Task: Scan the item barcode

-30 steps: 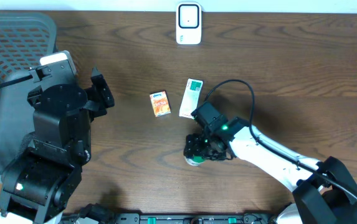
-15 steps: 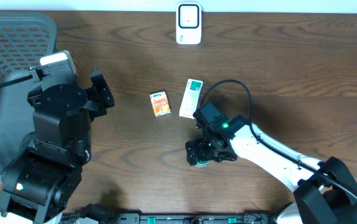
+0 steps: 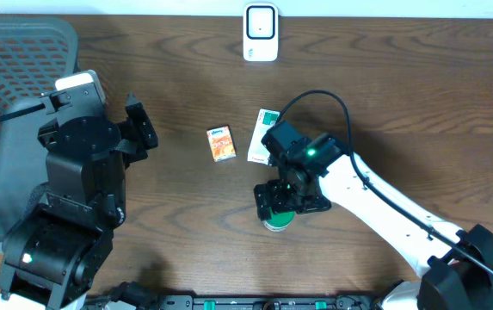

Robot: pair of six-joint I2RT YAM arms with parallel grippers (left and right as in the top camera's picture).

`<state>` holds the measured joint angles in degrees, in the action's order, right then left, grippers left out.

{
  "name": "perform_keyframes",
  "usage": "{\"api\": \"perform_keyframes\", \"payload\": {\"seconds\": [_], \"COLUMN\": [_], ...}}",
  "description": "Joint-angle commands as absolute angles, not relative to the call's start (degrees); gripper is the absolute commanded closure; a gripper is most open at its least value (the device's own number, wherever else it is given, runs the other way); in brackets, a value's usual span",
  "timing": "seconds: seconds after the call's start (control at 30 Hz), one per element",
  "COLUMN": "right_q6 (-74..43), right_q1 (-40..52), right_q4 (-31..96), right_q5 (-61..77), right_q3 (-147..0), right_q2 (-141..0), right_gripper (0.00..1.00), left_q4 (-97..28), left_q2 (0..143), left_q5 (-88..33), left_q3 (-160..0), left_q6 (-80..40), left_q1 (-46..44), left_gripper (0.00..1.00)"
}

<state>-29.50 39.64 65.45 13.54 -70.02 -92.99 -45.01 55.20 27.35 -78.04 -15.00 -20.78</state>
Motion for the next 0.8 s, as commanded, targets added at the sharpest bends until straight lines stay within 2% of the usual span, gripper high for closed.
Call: {"api": "perform_keyframes", "payload": {"seconds": [0.0, 0.4, 0.77], "right_q6": [-31.73, -49.80, -73.23], "right_q1": [39.46, 39.35, 39.42], "right_q4": [68.42, 79.85, 80.16], "right_q5": [14.02, 15.03, 14.81], "right_q3": [-73.01, -75.70, -75.00], "right_q2": [-93.23, -93.23, -93.25], "right_gripper": [0.01, 0.01, 0.01], "left_q4": [-44.99, -44.99, -44.99], "left_q2": [54.98, 54.98, 54.98], "left_q5": [27.92, 27.90, 27.92], "left_q3": [-77.47, -77.47, -77.47], "left_q6": [-15.27, -15.27, -15.27], "left_q1": [-20.64, -20.64, -20.64], "left_gripper": [0.11, 0.11, 0.11]}}
